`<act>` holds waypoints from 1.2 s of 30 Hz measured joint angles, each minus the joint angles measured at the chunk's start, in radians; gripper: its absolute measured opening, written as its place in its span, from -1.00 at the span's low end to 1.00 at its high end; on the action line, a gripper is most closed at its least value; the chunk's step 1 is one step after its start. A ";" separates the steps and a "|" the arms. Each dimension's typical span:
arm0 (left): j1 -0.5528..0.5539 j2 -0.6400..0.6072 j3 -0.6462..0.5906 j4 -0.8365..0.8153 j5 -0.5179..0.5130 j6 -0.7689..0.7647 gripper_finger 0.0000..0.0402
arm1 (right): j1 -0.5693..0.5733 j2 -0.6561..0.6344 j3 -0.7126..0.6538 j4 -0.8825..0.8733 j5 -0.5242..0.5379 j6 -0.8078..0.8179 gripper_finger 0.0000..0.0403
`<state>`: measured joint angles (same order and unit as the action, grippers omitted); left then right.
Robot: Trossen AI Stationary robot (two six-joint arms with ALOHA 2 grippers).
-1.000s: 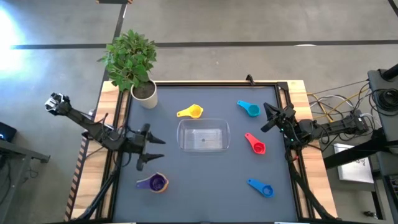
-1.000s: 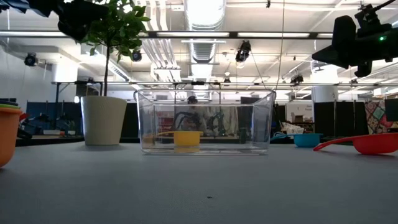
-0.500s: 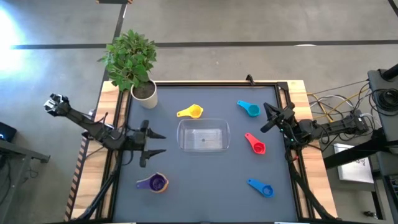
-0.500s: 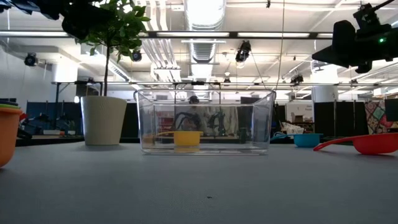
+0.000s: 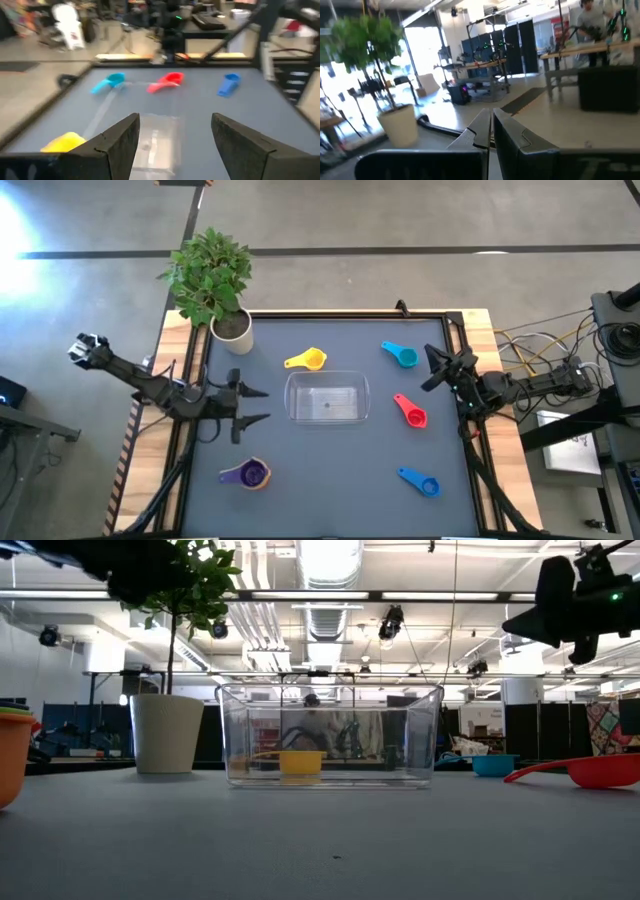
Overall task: Nest measuring cups in basket
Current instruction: Stack the yellow measuring cup on top of the violet measuring cup
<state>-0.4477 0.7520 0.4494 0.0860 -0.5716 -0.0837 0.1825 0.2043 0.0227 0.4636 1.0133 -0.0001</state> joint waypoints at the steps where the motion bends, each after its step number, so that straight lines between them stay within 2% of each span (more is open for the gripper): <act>1: 0.025 0.001 0.014 -0.010 0.002 0.020 0.15 | 0.000 0.000 0.000 -0.001 0.000 0.037 -0.96; 5: 0.162 0.027 0.116 -0.172 0.062 0.038 0.15 | -0.005 0.002 0.000 0.045 -0.010 0.033 -0.96; 10: 0.319 0.090 0.212 -0.307 0.144 0.064 0.15 | -0.006 0.017 0.030 0.099 -0.206 -0.073 -0.96; 15: 0.360 0.089 0.208 -0.270 0.171 0.065 0.15 | -0.006 0.106 0.189 -0.007 -0.210 -0.128 -0.96; 23: 0.351 0.036 0.051 -0.067 0.171 0.006 0.15 | -0.053 0.411 0.539 -0.289 -0.238 -0.160 -0.91; 27: 0.337 0.019 0.005 0.011 0.171 -0.008 0.15 | -0.150 0.566 0.714 -0.419 -0.413 -0.110 -0.80; 36: 0.250 -0.019 0.011 -0.002 0.171 -0.011 0.15 | -0.494 0.966 1.027 -0.570 -0.908 -0.019 -0.51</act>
<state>-0.1978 0.7326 0.4603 0.0837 -0.4002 -0.0951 -0.3113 1.1703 1.0499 -0.1065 0.1050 -0.0193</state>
